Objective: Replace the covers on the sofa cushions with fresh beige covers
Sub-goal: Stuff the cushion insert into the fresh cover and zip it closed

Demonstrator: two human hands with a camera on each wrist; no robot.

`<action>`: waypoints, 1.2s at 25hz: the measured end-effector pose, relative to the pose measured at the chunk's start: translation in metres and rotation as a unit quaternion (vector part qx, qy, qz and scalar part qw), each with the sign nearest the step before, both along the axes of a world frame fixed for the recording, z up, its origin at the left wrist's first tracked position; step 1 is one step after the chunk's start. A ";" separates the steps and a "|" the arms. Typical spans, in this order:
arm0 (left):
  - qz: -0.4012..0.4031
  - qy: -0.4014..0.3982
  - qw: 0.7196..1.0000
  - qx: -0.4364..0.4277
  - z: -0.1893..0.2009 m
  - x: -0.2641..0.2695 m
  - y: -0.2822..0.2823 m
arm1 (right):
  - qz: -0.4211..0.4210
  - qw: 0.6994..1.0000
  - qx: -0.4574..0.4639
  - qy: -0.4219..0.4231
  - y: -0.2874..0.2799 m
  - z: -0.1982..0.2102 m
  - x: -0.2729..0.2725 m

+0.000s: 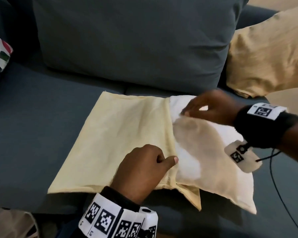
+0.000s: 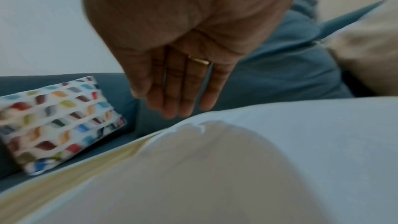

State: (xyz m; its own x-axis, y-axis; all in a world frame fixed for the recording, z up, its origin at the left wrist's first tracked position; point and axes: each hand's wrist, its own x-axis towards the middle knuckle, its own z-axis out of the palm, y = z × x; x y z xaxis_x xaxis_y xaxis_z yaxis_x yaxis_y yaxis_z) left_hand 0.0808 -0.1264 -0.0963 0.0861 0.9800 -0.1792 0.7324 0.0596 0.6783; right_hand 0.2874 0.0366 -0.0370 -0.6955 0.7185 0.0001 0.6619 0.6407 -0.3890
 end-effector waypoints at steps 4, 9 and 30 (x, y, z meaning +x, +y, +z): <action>0.035 0.042 0.997 0.051 0.013 -0.007 0.040 | -0.112 0.957 -0.022 -0.267 0.065 -0.017 0.019; 0.054 0.151 0.983 0.088 0.007 0.028 0.099 | -0.025 0.942 0.028 -0.334 0.027 -0.054 0.002; 0.100 0.192 0.972 0.088 0.005 0.066 -0.014 | -0.048 0.961 0.044 -0.269 -0.074 -0.047 0.013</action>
State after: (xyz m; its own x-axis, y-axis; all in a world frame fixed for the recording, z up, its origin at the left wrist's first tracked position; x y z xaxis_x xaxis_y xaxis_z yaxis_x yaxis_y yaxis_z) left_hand 0.1470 -0.1409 -0.0918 -0.1485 0.9888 0.0117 0.9198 0.1338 0.3689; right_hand 0.3002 -0.0372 -0.0837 -0.5430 0.7926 -0.2774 0.8095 0.5819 0.0782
